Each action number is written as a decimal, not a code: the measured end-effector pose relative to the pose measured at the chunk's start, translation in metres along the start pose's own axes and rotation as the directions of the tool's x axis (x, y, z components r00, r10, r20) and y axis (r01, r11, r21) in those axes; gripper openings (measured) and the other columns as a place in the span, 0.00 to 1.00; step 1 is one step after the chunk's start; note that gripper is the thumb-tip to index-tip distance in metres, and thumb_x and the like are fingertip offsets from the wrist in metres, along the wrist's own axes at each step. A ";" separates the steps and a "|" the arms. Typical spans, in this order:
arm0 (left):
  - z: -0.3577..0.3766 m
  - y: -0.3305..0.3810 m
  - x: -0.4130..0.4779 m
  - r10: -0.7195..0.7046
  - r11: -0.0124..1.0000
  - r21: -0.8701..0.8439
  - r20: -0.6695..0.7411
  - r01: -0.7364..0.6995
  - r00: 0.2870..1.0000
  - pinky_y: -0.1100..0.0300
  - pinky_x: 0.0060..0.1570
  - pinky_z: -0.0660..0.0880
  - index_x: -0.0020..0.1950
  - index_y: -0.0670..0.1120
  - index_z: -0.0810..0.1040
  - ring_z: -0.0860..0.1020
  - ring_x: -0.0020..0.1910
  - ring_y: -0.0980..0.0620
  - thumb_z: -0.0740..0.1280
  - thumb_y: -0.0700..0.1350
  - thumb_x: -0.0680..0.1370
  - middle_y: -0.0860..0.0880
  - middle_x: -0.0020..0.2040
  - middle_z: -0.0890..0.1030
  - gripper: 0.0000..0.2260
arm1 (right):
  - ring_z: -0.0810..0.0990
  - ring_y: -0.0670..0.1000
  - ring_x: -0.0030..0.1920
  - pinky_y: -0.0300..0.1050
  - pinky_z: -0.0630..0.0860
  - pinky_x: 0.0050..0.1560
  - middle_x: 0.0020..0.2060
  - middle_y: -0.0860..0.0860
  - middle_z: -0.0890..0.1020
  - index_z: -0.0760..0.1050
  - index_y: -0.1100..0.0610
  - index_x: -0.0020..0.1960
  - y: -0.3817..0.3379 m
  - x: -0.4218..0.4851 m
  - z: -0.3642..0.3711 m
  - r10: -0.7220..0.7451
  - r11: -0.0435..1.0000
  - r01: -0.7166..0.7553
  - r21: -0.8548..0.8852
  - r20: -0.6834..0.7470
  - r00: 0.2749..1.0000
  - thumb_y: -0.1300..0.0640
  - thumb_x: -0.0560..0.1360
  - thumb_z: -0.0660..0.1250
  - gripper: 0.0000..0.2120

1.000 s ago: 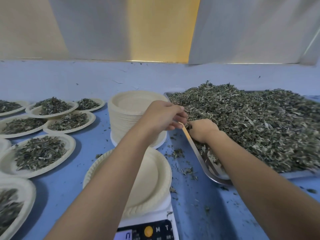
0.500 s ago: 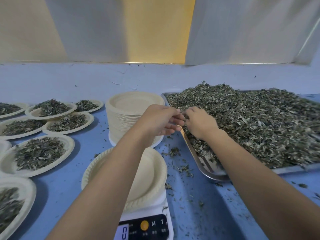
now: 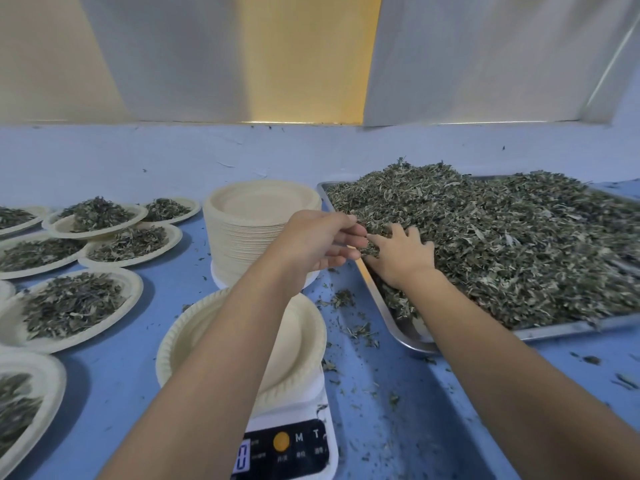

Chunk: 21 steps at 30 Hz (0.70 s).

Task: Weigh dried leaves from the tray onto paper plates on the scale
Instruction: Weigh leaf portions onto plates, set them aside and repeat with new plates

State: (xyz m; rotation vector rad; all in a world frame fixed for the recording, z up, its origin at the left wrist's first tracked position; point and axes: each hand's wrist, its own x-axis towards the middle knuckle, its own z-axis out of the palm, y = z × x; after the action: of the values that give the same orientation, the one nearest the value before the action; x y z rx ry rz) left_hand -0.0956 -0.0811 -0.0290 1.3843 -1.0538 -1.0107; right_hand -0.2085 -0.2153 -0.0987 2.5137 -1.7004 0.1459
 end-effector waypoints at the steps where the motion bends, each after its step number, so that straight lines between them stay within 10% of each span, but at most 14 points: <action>1: 0.001 0.000 -0.001 -0.004 1.000 0.002 0.002 0.004 1.000 0.69 0.27 0.74 0.41 0.43 0.81 0.78 0.27 0.57 0.63 0.44 0.79 0.49 0.34 0.83 0.10 | 0.56 0.62 0.72 0.64 0.62 0.65 0.74 0.55 0.58 0.62 0.44 0.73 0.000 -0.001 0.001 0.009 1.000 -0.009 0.007 0.036 0.999 0.42 0.80 0.55 0.22; 6: 0.004 -0.001 -0.001 -0.016 1.000 -0.009 0.000 0.016 1.000 0.69 0.28 0.74 0.41 0.43 0.80 0.78 0.27 0.57 0.63 0.44 0.79 0.49 0.34 0.83 0.10 | 0.68 0.64 0.65 0.61 0.69 0.62 0.64 0.59 0.68 0.69 0.50 0.68 -0.006 -0.006 0.005 -0.014 0.991 -0.011 0.130 0.191 0.981 0.49 0.82 0.54 0.17; 15: 0.022 -0.004 0.005 -0.174 0.945 -0.300 -0.122 0.131 0.977 0.67 0.29 0.72 0.40 0.42 0.77 0.75 0.30 0.55 0.59 0.41 0.80 0.49 0.34 0.80 0.12 | 0.78 0.62 0.53 0.46 0.68 0.42 0.50 0.61 0.78 0.75 0.61 0.47 -0.010 -0.015 0.000 0.015 0.989 -0.017 0.148 0.014 1.000 0.70 0.75 0.60 0.08; 21: 0.045 -0.014 0.021 -0.321 0.833 -0.517 -0.160 0.197 0.934 0.58 0.51 0.72 0.53 0.39 0.75 0.74 0.47 0.50 0.55 0.43 0.81 0.45 0.49 0.76 0.12 | 0.79 0.57 0.45 0.46 0.75 0.44 0.52 0.60 0.81 0.78 0.60 0.59 0.006 -0.006 -0.002 0.229 0.774 -0.147 0.616 -0.055 0.972 0.61 0.78 0.64 0.11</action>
State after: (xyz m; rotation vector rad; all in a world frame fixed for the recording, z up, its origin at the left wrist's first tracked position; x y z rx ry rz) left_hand -0.1328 -0.1115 -0.0467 1.1963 -0.3813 -1.1771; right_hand -0.2168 -0.2115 -0.0975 2.6255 -2.1082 1.0096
